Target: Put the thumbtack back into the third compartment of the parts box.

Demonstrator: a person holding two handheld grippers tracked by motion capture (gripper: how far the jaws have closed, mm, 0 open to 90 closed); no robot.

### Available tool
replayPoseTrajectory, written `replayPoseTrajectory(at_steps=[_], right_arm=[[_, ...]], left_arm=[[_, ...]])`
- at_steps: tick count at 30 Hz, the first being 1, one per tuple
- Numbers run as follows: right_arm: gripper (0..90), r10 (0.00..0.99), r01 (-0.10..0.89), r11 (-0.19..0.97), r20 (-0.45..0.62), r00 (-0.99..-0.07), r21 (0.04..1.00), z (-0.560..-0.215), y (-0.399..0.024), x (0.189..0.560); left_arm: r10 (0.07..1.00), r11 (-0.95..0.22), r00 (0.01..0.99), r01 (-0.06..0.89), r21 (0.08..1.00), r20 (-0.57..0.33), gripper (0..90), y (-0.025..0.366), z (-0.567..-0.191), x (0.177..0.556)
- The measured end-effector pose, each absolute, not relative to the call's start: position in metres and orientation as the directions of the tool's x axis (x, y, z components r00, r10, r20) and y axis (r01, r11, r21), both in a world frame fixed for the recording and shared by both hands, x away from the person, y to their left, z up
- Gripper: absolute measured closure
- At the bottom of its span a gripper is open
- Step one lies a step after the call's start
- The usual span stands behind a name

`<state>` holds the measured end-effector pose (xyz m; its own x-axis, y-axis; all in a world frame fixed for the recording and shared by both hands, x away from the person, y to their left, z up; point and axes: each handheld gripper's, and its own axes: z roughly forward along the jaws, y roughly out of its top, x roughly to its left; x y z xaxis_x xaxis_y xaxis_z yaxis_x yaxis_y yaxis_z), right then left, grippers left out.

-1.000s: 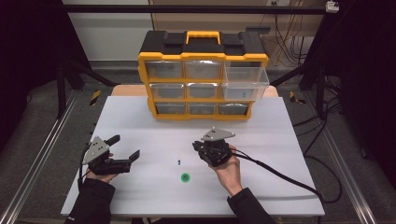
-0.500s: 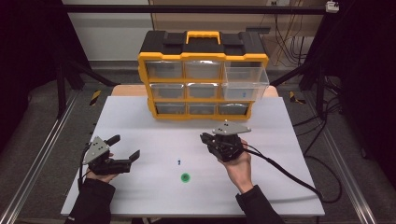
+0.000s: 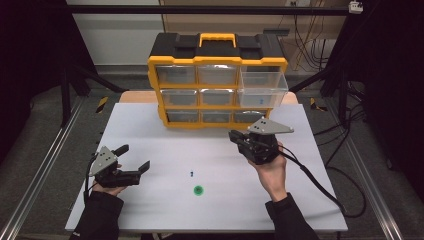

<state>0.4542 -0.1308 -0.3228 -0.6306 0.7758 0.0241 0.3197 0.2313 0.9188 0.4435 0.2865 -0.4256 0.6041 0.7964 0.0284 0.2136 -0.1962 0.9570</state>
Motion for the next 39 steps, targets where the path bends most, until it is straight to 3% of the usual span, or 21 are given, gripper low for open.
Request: replayPoseTrajectory(at_steps=[39], right_arm=[[84.8,0.836,0.235,0.156,-0.001,-0.548,0.96,-0.23,-0.177,0.467]], left_arm=[[0.797,-0.193,0.603,0.218,0.957,0.023,2.6,0.286,-0.427,0.444]])
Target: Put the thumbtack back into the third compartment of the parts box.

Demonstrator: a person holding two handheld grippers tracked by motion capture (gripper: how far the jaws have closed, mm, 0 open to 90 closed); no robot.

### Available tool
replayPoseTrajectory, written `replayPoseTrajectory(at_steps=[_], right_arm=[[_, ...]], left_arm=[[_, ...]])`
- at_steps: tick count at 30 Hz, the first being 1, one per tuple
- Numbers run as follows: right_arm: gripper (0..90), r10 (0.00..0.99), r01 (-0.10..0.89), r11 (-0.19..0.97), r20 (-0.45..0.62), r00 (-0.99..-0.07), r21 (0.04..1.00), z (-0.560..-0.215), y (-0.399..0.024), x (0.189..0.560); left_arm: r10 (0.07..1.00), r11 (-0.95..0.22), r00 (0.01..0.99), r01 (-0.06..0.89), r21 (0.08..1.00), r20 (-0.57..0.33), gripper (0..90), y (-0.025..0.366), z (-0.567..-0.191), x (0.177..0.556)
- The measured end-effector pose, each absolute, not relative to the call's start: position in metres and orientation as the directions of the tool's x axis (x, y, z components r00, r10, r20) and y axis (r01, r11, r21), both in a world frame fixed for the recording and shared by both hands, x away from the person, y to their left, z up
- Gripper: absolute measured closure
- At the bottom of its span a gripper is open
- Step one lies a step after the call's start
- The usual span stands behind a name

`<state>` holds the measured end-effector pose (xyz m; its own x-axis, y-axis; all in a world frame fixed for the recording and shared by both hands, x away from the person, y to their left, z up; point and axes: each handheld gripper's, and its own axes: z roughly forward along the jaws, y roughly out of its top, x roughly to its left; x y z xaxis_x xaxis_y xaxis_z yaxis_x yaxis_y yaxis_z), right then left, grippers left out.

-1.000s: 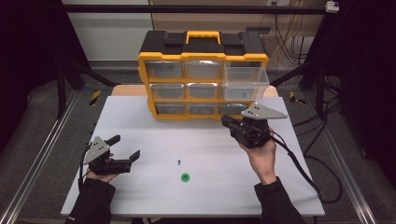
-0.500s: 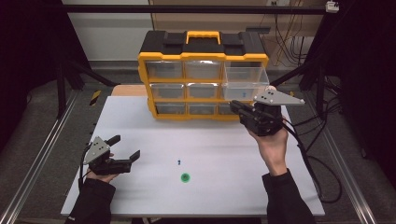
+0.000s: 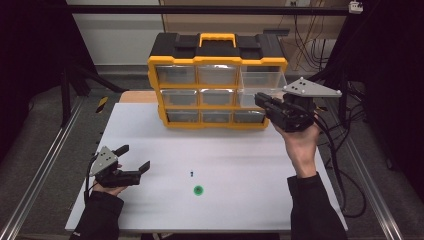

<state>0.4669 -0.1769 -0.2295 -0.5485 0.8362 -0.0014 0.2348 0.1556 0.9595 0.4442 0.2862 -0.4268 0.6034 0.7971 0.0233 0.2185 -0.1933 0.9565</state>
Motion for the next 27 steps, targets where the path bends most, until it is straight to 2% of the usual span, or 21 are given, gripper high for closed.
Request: replayPoseTrajectory(at_steps=[11,27], right_arm=[[84.8,0.859,0.224,0.149,-0.013,-0.512,0.963,-0.214,-0.183,0.484],[84.7,0.901,0.265,0.131,-0.004,-0.433,0.955,-0.214,-0.194,0.52]], left_arm=[[0.796,-0.198,0.605,0.221,0.955,0.025,2.5,0.286,-0.427,0.444],[0.795,-0.201,0.606,0.223,0.954,0.026,2.5,0.285,-0.428,0.445]])
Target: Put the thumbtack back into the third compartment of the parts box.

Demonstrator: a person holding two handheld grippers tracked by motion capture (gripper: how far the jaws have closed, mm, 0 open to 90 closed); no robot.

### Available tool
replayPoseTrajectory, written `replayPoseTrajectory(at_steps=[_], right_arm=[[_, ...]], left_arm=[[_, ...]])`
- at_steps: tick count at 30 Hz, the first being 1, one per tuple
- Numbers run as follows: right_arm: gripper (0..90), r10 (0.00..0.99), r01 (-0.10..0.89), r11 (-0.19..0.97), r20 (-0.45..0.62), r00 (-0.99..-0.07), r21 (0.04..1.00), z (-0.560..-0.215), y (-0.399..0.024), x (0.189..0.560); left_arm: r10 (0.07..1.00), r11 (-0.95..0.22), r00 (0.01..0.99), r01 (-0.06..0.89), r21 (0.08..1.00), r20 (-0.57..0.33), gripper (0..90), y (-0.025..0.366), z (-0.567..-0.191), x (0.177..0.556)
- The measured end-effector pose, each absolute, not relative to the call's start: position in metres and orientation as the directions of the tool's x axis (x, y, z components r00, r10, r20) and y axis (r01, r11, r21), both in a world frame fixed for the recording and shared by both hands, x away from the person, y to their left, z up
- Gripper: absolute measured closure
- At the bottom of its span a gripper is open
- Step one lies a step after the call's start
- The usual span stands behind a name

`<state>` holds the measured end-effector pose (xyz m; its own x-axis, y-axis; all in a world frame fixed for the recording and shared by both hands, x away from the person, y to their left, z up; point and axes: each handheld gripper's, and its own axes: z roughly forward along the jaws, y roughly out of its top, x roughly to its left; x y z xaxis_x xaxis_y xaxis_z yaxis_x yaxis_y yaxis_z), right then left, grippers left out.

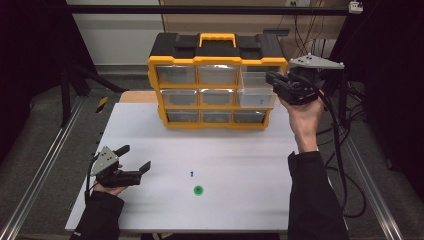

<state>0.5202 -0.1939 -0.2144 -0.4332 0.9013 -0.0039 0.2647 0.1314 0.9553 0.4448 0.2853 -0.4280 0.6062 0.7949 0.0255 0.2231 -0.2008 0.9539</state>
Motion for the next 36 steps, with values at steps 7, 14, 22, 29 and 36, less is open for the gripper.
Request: replayPoseTrajectory(at_steps=[7,14,22,29,36], right_arm=[[84.7,0.91,0.293,0.142,-0.008,-0.414,0.946,-0.219,-0.193,0.532],[84.6,0.919,0.319,0.152,-0.015,-0.393,0.935,-0.225,-0.192,0.541],[84.4,0.927,0.345,0.161,-0.021,-0.375,0.925,-0.231,-0.194,0.547],[83.9,0.937,0.374,0.172,-0.033,-0.349,0.911,-0.234,-0.195,0.55],[75.5,0.938,0.378,0.17,-0.032,-0.345,0.91,-0.233,-0.196,0.55]], left_arm=[[0.796,-0.199,0.605,0.222,0.954,0.026,2.6,0.286,-0.428,0.445],[0.796,-0.199,0.605,0.222,0.955,0.025,2.6,0.286,-0.428,0.445],[0.795,-0.201,0.606,0.222,0.954,0.027,2.5,0.286,-0.428,0.445],[0.795,-0.201,0.606,0.221,0.954,0.027,2.6,0.286,-0.428,0.445],[0.796,-0.198,0.605,0.222,0.955,0.025,2.6,0.286,-0.428,0.445]])
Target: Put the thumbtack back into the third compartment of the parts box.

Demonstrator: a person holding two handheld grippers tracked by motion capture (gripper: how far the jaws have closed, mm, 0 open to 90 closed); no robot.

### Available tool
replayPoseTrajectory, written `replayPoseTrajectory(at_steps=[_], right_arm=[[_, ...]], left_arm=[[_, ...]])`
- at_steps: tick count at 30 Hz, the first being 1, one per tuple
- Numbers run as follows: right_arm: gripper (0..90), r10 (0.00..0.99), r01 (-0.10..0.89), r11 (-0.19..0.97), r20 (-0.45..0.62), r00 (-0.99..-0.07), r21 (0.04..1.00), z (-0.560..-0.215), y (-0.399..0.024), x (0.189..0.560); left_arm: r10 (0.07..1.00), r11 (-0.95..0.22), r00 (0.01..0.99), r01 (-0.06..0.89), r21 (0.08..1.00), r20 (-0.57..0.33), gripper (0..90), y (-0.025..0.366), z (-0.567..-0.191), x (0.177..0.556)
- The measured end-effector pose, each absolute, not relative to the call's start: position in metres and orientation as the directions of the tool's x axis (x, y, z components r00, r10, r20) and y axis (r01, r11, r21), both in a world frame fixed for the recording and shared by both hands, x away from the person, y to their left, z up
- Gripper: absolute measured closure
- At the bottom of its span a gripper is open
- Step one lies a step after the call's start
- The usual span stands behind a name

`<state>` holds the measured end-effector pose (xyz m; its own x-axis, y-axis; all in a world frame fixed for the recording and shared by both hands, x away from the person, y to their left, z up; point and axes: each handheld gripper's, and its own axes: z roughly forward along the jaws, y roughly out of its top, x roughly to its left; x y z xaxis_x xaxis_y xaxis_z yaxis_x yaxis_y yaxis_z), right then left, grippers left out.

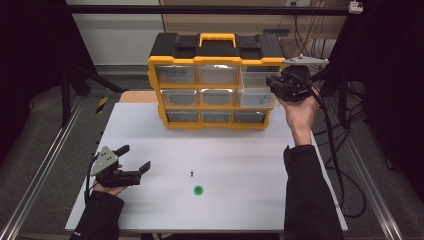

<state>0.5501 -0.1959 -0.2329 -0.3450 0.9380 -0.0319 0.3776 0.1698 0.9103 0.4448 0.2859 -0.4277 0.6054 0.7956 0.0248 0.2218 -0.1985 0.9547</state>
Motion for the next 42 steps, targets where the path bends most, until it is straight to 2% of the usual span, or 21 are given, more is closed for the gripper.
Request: replayPoseTrajectory(at_steps=[3,9,15,22,28,42], right_arm=[[66.7,0.934,0.35,0.162,-0.028,-0.357,0.923,-0.23,-0.198,0.546],[38.8,0.923,0.259,0.137,-0.027,-0.385,0.956,-0.223,-0.197,0.528],[17.5,0.913,0.183,0.125,-0.041,-0.406,0.975,-0.225,-0.19,0.507],[8.4,0.895,0.157,0.105,-0.024,-0.446,0.982,-0.236,-0.18,0.488],[5.8,0.882,0.146,0.108,-0.027,-0.471,0.983,-0.249,-0.171,0.476],[1.9,0.872,0.185,0.107,-0.002,-0.49,0.977,-0.287,-0.156,0.464]], left_arm=[[0.796,-0.199,0.605,0.222,0.954,0.025,2.6,0.286,-0.428,0.445],[0.795,-0.2,0.607,0.224,0.954,0.024,2.5,0.285,-0.428,0.445],[0.794,-0.195,0.607,0.223,0.955,0.021,2.5,0.286,-0.428,0.445],[0.794,-0.19,0.607,0.223,0.956,0.016,2.4,0.286,-0.428,0.445],[0.794,-0.19,0.607,0.222,0.956,0.016,2.4,0.286,-0.427,0.445],[0.796,-0.187,0.606,0.221,0.957,0.016,2.4,0.286,-0.427,0.444]])
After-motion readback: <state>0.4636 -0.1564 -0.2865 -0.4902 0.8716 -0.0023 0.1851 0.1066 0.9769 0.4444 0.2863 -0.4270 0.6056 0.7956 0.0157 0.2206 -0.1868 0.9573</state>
